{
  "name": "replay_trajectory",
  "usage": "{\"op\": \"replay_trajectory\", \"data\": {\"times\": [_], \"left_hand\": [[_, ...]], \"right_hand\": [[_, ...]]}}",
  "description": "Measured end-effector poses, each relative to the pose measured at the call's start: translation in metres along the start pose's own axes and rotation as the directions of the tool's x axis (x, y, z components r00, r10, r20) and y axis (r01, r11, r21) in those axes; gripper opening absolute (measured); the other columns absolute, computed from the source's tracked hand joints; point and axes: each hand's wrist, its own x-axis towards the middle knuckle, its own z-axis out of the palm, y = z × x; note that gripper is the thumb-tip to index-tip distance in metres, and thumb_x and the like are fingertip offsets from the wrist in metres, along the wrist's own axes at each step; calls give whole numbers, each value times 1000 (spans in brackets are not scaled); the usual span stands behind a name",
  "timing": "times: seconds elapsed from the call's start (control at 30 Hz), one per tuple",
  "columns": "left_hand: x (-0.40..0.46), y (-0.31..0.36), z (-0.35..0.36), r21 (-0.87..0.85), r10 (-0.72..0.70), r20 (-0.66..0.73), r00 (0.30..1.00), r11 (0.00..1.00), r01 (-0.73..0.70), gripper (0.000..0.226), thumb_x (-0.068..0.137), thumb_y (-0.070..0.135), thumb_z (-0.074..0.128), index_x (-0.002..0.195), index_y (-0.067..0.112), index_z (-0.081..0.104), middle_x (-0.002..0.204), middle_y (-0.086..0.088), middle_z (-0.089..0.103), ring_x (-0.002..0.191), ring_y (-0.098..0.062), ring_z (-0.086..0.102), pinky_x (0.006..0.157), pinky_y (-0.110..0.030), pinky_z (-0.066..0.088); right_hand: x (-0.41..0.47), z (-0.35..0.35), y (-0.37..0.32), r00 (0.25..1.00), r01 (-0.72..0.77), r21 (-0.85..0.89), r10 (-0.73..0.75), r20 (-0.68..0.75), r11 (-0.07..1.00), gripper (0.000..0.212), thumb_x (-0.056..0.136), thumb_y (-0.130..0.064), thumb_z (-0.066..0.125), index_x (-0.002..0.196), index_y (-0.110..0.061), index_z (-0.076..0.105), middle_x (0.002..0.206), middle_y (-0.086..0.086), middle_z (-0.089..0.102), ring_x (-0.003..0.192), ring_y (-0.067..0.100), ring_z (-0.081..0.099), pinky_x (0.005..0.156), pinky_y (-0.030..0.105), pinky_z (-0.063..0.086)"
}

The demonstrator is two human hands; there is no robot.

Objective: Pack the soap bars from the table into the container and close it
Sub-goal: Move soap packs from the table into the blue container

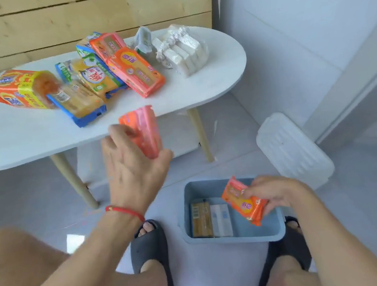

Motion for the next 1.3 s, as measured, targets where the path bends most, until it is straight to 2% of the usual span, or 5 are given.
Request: {"op": "replay_trajectory", "data": {"times": [0.1, 0.23, 0.83, 1.03, 1.3], "left_hand": [[-64, -6, 52, 0, -185, 500, 846, 977, 214, 55, 67, 33, 74, 105, 17, 37, 108, -5, 47, 95, -27, 53, 79, -32, 43], [-97, -35, 118, 249, -328, 680, 655, 944, 214, 60, 65, 42, 68, 109, 19, 35, 109, -11, 47, 100, -34, 55, 89, -41, 50], [-119, -76, 158, 388, -178, 660, 730, 913, -128, 61, 67, 36, 66, 114, 16, 34, 106, -10, 41, 95, -30, 46, 72, -35, 47], [-125, -69, 171, 311, -217, 665, 715, 950, -1, 76, 65, 55, 75, 115, 15, 35, 103, -9, 43, 94, -29, 52, 77, -32, 46], [-94, -111, 139, 347, -135, 517, 845, 936, -63, 30, 88, 14, 52, 118, 12, 55, 115, -10, 58, 104, -32, 55, 85, -44, 50]], "right_hand": [[48, 28, 34, 988, -111, 21, 113, -103, 994, 40, 92, -27, 68, 118, 2, 62, 103, 26, 76, 84, 38, 78, 77, 52, 64], [78, 62, 59, 917, -144, -129, 83, -390, 981, 37, 94, -28, 56, 123, -7, 64, 124, 18, 69, 112, 36, 68, 92, 38, 56], [103, 74, 66, 958, -228, -561, 81, -275, 796, 27, 101, -20, 53, 127, -12, 60, 115, 6, 65, 104, 22, 66, 81, 29, 53], [80, 81, 10, 993, 117, 119, -114, -36, 986, 38, 99, -51, 51, 112, -19, 67, 101, 4, 77, 85, 23, 77, 65, 34, 61], [129, 117, 23, 992, 105, 30, -103, -79, 994, 21, 101, -33, 48, 112, -26, 64, 112, -2, 73, 103, 19, 69, 95, 42, 57]]}}
